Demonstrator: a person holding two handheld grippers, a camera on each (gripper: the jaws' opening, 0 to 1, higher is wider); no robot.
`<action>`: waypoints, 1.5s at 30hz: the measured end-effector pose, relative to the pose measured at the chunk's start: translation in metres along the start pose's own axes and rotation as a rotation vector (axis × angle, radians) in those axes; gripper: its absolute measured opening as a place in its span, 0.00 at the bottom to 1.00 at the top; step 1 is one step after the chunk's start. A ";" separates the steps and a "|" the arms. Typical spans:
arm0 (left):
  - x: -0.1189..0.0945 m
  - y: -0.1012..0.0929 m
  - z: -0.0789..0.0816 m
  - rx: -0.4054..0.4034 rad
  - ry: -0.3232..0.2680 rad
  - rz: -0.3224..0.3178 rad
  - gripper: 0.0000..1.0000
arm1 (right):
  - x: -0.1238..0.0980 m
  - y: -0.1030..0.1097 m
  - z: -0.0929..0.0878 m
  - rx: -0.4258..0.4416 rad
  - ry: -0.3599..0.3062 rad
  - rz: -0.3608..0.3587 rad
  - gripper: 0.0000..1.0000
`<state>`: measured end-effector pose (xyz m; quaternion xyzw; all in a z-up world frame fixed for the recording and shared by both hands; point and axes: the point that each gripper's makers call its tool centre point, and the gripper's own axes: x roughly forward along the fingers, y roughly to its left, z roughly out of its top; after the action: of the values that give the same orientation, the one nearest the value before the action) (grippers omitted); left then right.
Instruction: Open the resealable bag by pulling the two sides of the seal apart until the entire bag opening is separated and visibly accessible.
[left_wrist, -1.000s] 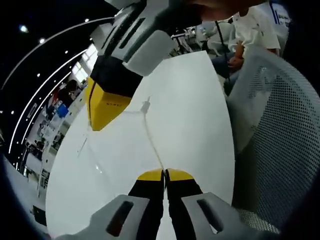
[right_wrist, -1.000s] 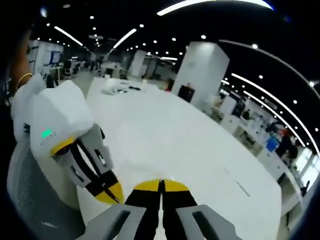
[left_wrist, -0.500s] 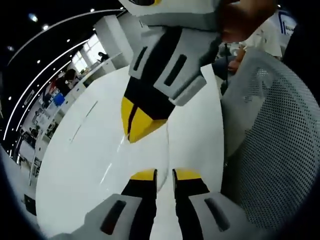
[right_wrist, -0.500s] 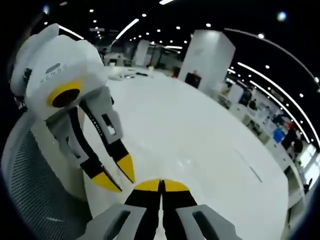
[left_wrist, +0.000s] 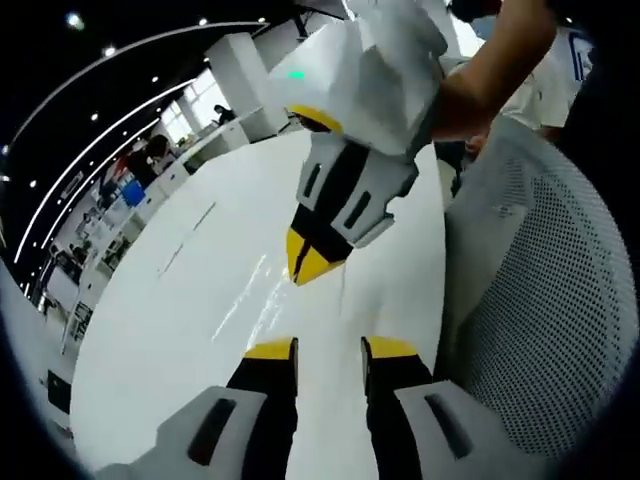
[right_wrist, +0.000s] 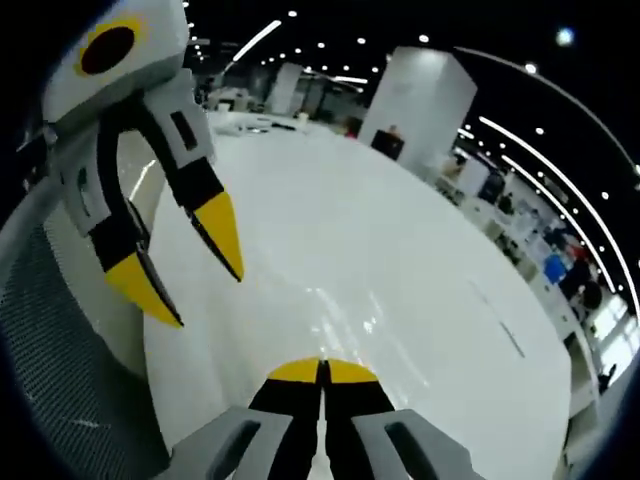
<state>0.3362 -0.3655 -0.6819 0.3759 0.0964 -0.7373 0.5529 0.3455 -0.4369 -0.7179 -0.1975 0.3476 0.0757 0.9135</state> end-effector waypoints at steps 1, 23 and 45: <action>-0.006 0.003 0.000 -0.036 -0.016 0.011 0.27 | 0.002 -0.004 -0.003 -0.016 0.011 -0.004 0.00; -0.038 0.031 -0.041 -0.223 -0.007 0.154 0.37 | 0.038 -0.075 -0.019 -0.208 0.103 -0.029 0.00; -0.039 0.030 -0.047 -0.243 0.004 0.163 0.40 | 0.046 -0.077 -0.041 -0.121 0.139 0.015 0.05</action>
<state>0.3880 -0.3211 -0.6803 0.3142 0.1551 -0.6722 0.6522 0.3763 -0.5243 -0.7521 -0.2547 0.4062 0.0894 0.8730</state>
